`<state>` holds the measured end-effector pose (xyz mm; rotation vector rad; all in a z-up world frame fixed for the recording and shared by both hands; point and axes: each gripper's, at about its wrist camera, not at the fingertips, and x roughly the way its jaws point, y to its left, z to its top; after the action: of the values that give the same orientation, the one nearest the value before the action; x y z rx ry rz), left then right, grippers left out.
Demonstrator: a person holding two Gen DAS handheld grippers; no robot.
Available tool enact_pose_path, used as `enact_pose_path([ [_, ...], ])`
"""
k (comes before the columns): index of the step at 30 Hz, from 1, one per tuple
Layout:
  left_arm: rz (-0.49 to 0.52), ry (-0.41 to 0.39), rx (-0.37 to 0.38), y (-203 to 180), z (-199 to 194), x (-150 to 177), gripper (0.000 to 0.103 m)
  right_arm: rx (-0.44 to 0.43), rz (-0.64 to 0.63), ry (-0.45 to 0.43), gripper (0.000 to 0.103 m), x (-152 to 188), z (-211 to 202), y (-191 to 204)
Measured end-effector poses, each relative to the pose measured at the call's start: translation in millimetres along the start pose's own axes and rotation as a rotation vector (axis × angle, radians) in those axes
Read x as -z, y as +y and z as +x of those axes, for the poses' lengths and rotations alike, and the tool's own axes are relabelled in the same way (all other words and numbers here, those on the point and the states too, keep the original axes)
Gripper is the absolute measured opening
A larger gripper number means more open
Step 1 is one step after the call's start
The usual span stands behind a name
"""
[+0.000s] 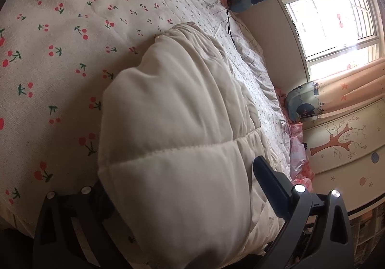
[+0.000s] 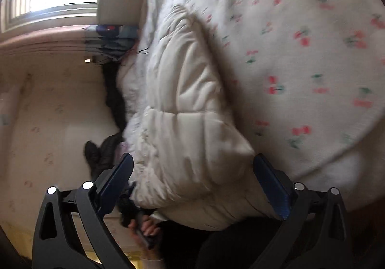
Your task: Fold large clothes
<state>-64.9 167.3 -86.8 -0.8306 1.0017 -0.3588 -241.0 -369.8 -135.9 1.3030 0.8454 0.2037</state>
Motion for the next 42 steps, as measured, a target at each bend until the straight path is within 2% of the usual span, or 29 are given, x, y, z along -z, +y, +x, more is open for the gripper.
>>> enact_pose_path([
  [2,0.002,0.010,0.004,0.6,3.5,-0.7,0.096,-0.027,0.002,-0.005,0.081,-9.6,8.8,-3.6],
  [4,-0.002,0.014,0.005,2.2,4.4,-1.1,0.095,-0.038,-0.028,-0.020,0.040,-13.0,8.0,0.4],
  [5,-0.005,0.021,0.008,2.6,4.9,-1.0,0.086,-0.030,-0.051,-0.018,0.038,-15.8,9.0,4.6],
  [7,-0.038,0.081,0.053,3.6,10.6,-3.4,0.056,-0.021,-0.104,-0.014,0.032,-18.4,11.8,19.6],
  [10,-0.021,0.085,0.043,-12.3,-2.8,-8.7,0.042,-0.058,-0.195,-0.020,0.030,-17.3,1.8,55.3],
  [13,0.048,0.075,0.050,-46.8,-30.6,-5.4,0.040,-0.104,-0.265,-0.024,0.030,-5.4,-17.0,80.5],
  [16,0.073,0.081,0.052,-54.2,-49.3,6.1,0.041,-0.074,-0.288,0.003,0.030,6.8,-30.9,67.4],
  [17,0.068,0.100,0.023,-46.7,-46.3,12.2,0.046,-0.049,-0.260,0.036,0.031,6.7,-29.2,51.5],
  [18,0.063,0.121,-0.006,-37.7,-39.5,15.5,0.049,-0.029,-0.219,0.067,0.036,4.0,-27.3,36.3],
  [20,-0.046,0.178,-0.059,-3.0,-19.6,21.8,0.072,-0.001,-0.085,0.124,0.044,-0.8,-24.2,-6.2],
  [21,-0.105,0.179,-0.027,10.7,-17.0,23.3,0.077,-0.036,-0.045,0.127,0.050,-1.7,-27.4,-20.2],
  [22,-0.142,0.163,0.023,20.1,-17.3,23.9,0.079,-0.068,-0.044,0.114,0.052,-2.2,-32.1,-23.0],
  [23,-0.145,0.151,0.040,23.0,-18.2,24.1,0.080,-0.089,-0.045,0.102,0.054,-3.0,-35.5,-23.1],
  [24,-0.136,0.137,0.047,22.5,-19.0,24.1,0.081,-0.103,-0.043,0.098,0.059,-5.0,-36.1,-23.3],
  [27,-0.151,0.084,0.047,19.1,-19.6,20.7,0.089,-0.139,-0.053,0.086,0.064,-7.3,-31.0,-11.2],
  [29,-0.153,0.057,0.061,12.7,-19.4,17.8,0.089,-0.116,-0.116,0.048,0.064,-9.5,-28.3,3.9],
  [30,-0.129,0.048,0.075,6.4,-19.1,17.4,0.084,-0.098,-0.139,0.026,0.050,-8.7,-27.8,11.2],
  [31,-0.101,0.049,0.078,0.0,-21.5,18.6,0.059,-0.078,-0.178,-0.002,0.031,-4.9,-31.2,19.9],
  [32,-0.067,0.046,0.067,-7.3,-25.8,19.2,0.049,-0.080,-0.228,-0.033,0.031,1.1,-38.3,31.5],
  [34,-0.008,0.043,0.089,-16.0,-34.9,21.3,0.043,-0.045,-0.262,-0.045,0.030,8.2,-41.9,41.0],
  [36,0.003,0.057,0.071,-8.5,-34.5,18.9,0.043,0.023,-0.240,-0.011,0.030,5.2,-42.7,31.8],
  [37,-0.006,0.069,0.059,-1.6,-29.4,18.6,0.043,0.054,-0.215,-0.004,0.034,7.3,-46.4,25.7],
  [38,-0.024,0.084,0.057,5.8,-25.4,17.3,0.050,0.097,-0.182,-0.025,0.036,3.9,-53.5,17.6],
  [39,-0.061,0.098,0.060,16.4,-22.1,17.9,0.055,0.137,-0.179,-0.070,0.038,2.7,-64.0,16.4],
  [40,-0.089,0.100,0.060,22.7,-22.4,20.5,0.069,0.174,-0.188,-0.124,0.040,1.5,-72.5,20.7],
  [41,-0.100,0.093,0.053,26.2,-23.7,23.3,0.078,0.230,-0.209,-0.197,0.041,1.5,-84.2,27.5],
  [42,-0.098,0.085,0.059,27.8,-23.9,26.1,0.079,0.279,-0.246,-0.259,0.044,2.0,-91.7,39.3],
])
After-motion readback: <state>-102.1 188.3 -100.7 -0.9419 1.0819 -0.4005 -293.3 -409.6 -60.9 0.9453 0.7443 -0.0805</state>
